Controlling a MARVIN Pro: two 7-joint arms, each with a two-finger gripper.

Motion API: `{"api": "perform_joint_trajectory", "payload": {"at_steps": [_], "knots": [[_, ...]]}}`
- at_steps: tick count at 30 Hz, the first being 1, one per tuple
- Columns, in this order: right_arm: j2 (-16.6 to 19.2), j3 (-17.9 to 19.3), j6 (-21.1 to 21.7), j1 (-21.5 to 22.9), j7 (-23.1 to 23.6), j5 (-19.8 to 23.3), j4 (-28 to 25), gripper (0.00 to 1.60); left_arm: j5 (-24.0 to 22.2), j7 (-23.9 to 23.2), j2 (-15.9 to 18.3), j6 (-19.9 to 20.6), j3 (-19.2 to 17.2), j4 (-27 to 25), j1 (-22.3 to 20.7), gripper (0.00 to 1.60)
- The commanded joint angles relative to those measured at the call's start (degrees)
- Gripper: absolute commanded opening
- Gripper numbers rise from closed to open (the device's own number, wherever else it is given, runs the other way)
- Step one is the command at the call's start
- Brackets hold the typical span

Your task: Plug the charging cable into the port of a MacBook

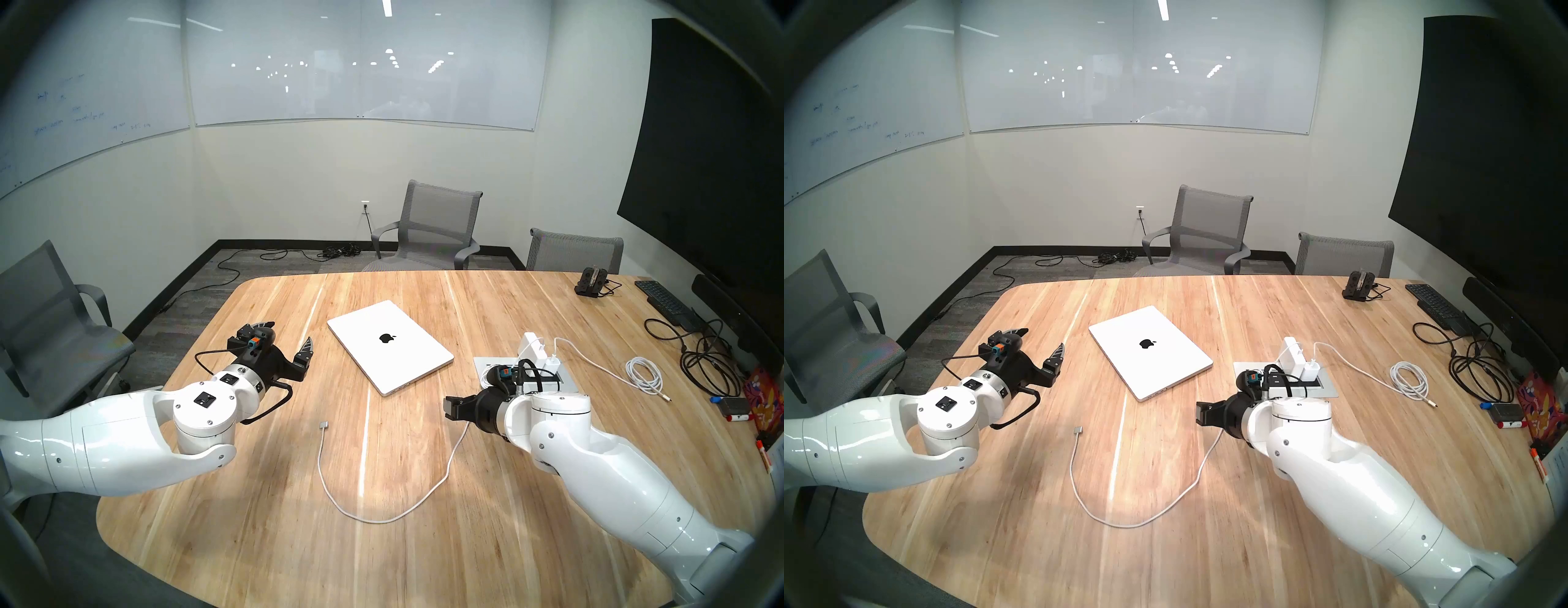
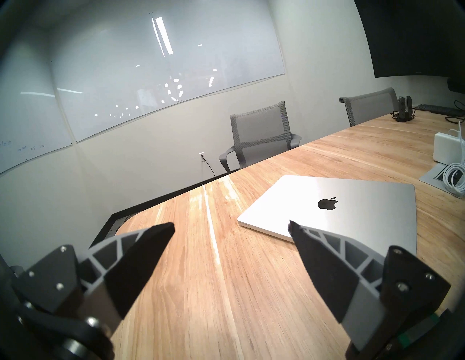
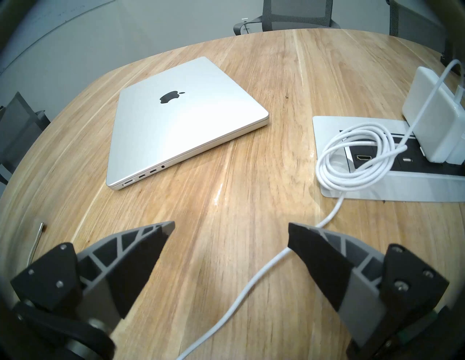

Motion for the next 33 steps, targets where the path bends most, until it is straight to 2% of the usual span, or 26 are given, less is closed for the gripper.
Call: {"api": "perform_joint_trajectory", "payload": {"at_steps": [1,33], "knots": [[-0.03,0.03,0.02,0.21,0.03,-0.04,-0.72,1.60,-0.09,-0.02,0.02,-0.11,-0.54,-0.04,-0.57,1.60],[-0.04,0.04,0.03,0.21,0.04,-0.06,-0.72,1.60,-0.13,0.04,0.03,-0.16,-0.29,-0.05,-0.77,1.60]]}}
